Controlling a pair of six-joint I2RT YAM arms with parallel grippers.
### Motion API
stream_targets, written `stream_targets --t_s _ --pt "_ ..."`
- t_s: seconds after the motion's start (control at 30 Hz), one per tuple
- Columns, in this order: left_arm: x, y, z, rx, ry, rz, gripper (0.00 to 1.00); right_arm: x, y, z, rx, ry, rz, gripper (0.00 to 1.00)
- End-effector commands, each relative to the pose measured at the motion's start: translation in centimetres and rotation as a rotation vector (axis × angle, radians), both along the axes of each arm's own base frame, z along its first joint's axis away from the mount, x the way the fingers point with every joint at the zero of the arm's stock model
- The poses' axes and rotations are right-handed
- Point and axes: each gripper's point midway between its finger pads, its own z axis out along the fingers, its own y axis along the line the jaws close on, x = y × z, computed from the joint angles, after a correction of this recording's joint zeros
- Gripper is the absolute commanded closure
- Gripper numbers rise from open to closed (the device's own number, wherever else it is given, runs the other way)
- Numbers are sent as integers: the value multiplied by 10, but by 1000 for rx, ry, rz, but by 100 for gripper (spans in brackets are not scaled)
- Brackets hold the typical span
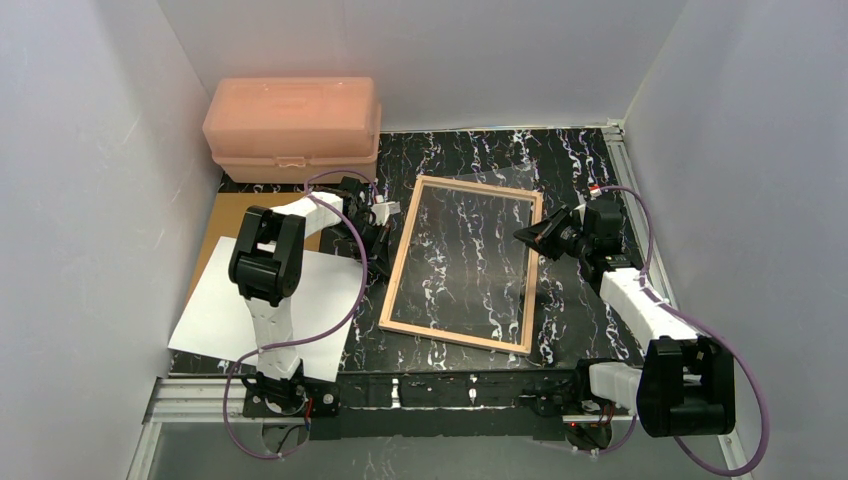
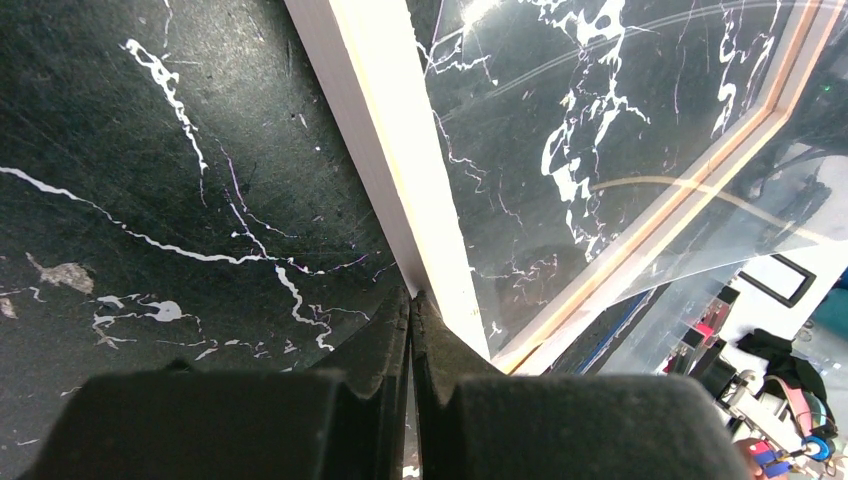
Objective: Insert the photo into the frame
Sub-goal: Place the photo frame item in the photo frame.
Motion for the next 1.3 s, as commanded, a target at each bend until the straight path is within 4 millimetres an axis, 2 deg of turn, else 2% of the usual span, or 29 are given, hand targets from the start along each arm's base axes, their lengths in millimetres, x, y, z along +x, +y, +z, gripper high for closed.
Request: stream_targets --t_s 0.0,0.3,0.57,1.07,1.27 --pt "-9 -12 10 -60 24 -23 100 -13 13 12 37 -1 74 99" --pt "-9 -12 10 -60 22 -24 100 -10 17 35 93 -75 70 99" --pt "-9 -12 10 -60 23 -23 100 -7 22 42 162 -73 63 99" --pt "-8 -12 10 -59 21 -22 100 -28 12 15 61 45 42 99" --pt "-9 -12 10 -59 21 -23 100 -24 13 19 68 24 50 99"
